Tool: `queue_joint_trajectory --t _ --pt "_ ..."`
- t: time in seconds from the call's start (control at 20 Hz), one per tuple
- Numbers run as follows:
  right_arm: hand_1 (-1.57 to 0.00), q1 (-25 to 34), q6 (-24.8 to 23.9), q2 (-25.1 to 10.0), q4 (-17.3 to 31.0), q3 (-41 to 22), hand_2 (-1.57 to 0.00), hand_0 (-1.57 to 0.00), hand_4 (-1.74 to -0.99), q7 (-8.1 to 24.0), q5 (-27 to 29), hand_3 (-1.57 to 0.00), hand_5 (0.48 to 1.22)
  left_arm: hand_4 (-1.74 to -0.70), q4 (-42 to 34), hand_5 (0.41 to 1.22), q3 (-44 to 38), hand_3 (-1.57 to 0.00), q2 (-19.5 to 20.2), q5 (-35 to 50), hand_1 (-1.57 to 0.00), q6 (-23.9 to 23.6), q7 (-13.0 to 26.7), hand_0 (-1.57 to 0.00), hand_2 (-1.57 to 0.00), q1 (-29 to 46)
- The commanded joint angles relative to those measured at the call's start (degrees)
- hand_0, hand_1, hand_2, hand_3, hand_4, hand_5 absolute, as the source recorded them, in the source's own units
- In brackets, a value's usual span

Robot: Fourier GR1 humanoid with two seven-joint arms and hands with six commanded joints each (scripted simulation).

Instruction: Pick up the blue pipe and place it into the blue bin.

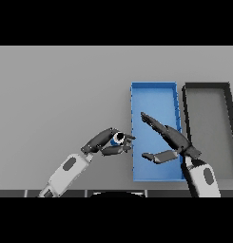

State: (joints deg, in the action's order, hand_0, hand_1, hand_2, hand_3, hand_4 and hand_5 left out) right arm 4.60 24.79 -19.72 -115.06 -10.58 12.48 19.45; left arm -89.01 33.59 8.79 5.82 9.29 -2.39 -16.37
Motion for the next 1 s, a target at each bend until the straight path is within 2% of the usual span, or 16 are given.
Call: queue_joint_trajectory --t 0.0,0.15,0.25,0.4,0.65,0.75,0.8,0.85,0.9,0.95 --pt "0.0 2.23 0.78 0.02 0.38 -1.12 0.0 0.0 -1.314 0.78 -0.35 0.0 0.51 -1.74 -0.01 1.221 -0.57 -1.48 0.33 0.27 -1.57 0.17 0.45 -1.57 -1.57 -0.64" --pt "0.0 6.74 2.4 1.28 1.14 -5.25 0.0 0.0 -1.294 3.09 -3.02 0.0 0.523 -1.74 -0.43 1.221 0.1 -1.49 0.43 -0.05 -1.57 0.79 -0.13 -1.57 -1.57 0.34" --pt "0.0 9.42 3.29 2.71 2.66 -6.73 0.0 0.0 -1.253 3.69 -3.23 0.0 0.529 -1.74 -0.26 1.221 -0.12 -1.49 0.07 0.09 -1.57 0.93 -0.52 -1.57 -1.57 -0.13" --pt "0.0 13.46 3.98 4.77 5.21 -8.96 0.0 0.0 -1.23 6.46 -3.86 0.0 0.532 -1.74 0.32 1.221 -0.43 -1.53 0.08 0.82 -1.57 2.29 -1.96 -1.57 -1.57 -0.13" --pt "0.0 19.53 4.52 9.13 10.1 -10.65 0.0 0.0 -1.218 6.98 -4.93 0.0 0.508 -1.74 -0.25 1.221 -0.27 -1.54 0.5 -0.64 -1.57 2.06 -1.0 -1.57 -1.57 -0.41" --pt "-0.08 21.33 5.57 10.09 11.69 -11.24 -0.1 -0.05 -1.245 7.31 -4.47 -0.05 0.506 -1.74 0.52 1.221 -1.04 -1.48 0.3 1.18 -1.57 3.45 -0.85 -1.57 -1.57 -0.81" --pt "-0.22 22.05 6.1 10.32 12.06 -11.45 -0.24 -0.18 -1.294 7.58 -4.04 -0.16 0.509 -1.74 -0.04 1.221 -0.35 -1.29 1.1 -0.81 -1.33 3.07 -1.86 -1.39 -1.32 -0.44" --pt "-0.38 23.19 6.66 10.32 12.91 -11.33 -0.38 -0.35 -1.335 8.13 -3.86 -0.3 0.507 -1.68 -0.23 1.221 0.66 -1.03 2.46 -2.65 -1.08 3.74 2.22 -1.18 -1.06 -1.49" --pt "-0.53 24.02 7.07 10.76 13.47 -11.77 -0.53 -0.53 -1.362 8.91 -3.83 -0.44 0.508 -1.55 -0.74 1.221 1.13 -0.82 3.14 -2.94 -0.88 4.77 6.2 -0.99 -0.85 -2.19" --pt "-0.7 24.63 7.6 11.37 14.32 -12.09 -0.74 -0.72 -1.43 8.22 -4.31 -0.63 0.522 -1.48 -0.87 1.221 0.83 -0.66 3.24 -3.45 -0.71 4.62 7.57 -0.82 -0.68 -2.13"
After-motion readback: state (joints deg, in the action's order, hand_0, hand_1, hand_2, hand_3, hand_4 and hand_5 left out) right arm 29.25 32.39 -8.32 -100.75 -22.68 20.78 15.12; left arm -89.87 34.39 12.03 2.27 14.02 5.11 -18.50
